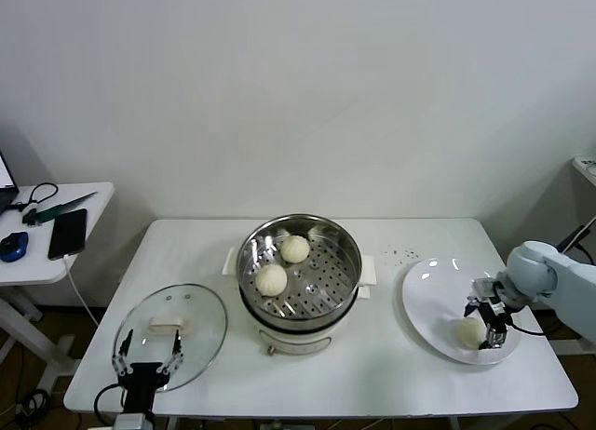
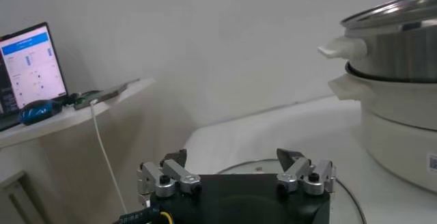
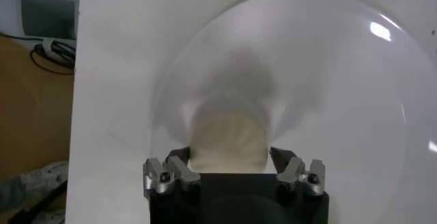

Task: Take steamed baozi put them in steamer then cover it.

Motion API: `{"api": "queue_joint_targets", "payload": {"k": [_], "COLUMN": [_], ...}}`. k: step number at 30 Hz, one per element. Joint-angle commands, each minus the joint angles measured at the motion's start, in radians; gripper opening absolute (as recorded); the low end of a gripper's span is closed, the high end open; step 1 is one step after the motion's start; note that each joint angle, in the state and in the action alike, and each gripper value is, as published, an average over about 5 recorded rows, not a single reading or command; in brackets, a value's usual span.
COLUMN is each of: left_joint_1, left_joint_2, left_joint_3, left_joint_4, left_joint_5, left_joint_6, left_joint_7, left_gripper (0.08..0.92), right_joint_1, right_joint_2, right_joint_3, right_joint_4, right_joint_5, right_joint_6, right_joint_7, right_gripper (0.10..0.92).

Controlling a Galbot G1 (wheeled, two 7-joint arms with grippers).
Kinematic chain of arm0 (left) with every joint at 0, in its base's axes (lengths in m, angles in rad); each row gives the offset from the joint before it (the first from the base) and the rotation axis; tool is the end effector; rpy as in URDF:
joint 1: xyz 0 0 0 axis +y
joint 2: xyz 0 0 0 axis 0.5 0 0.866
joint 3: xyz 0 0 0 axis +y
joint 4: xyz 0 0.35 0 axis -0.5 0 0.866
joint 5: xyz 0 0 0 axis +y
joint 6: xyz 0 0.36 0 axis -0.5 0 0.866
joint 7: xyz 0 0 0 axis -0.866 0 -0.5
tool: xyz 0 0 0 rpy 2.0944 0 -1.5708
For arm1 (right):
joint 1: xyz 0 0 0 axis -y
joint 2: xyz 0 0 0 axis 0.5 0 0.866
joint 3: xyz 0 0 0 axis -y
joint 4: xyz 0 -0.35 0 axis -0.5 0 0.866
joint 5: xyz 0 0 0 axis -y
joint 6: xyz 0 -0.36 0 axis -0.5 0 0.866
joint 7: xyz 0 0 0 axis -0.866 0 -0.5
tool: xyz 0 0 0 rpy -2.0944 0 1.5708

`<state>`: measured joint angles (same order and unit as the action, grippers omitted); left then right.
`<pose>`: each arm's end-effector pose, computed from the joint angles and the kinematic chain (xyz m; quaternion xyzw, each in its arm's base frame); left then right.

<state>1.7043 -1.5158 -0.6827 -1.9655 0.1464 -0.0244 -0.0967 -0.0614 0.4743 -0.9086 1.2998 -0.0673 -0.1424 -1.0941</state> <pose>0.1325 0.0642 -0.3654 0.0912 -0.9792 -0.1419 0.1132 0.4512 -0.2402 -0.2414 0.5113 -0.4996 0.5141 0.4740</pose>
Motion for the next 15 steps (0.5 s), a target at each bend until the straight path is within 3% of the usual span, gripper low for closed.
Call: {"api": "queue_joint_targets", "payload": {"k": [1,7,15], "left_joint_1": [-0.015,-0.017,-0.010], "left_joint_2": [0.006,0.007,0.007], "left_joint_3": [-0.004,-0.002,0.003], "left_joint_4": [-0.001,0.001,0.000], "left_joint_5": [-0.001,-0.001,0.001], "left_joint_6": [0.009,0.010,0.009], "left_joint_7": [-0.001,0.000,0.000], "left_gripper": [0.823,0.823,0.823], "right_joint_1": [-0.001,0.058,0.495], "right_joint_2": [0.008,0.010,0.109], "right_joint_3": [-0.009,-0.024,-0.301], "right_joint_4": [-0.008,-0.012,-0.025], "right_joint_5": [-0.001,0.021,0.046], "right_joint_6": [0.004,0.046,0.317], "right_joint_7": [-0.007,-0.015,-0.081], "right_gripper": [0.720,0.689,0.679]}}
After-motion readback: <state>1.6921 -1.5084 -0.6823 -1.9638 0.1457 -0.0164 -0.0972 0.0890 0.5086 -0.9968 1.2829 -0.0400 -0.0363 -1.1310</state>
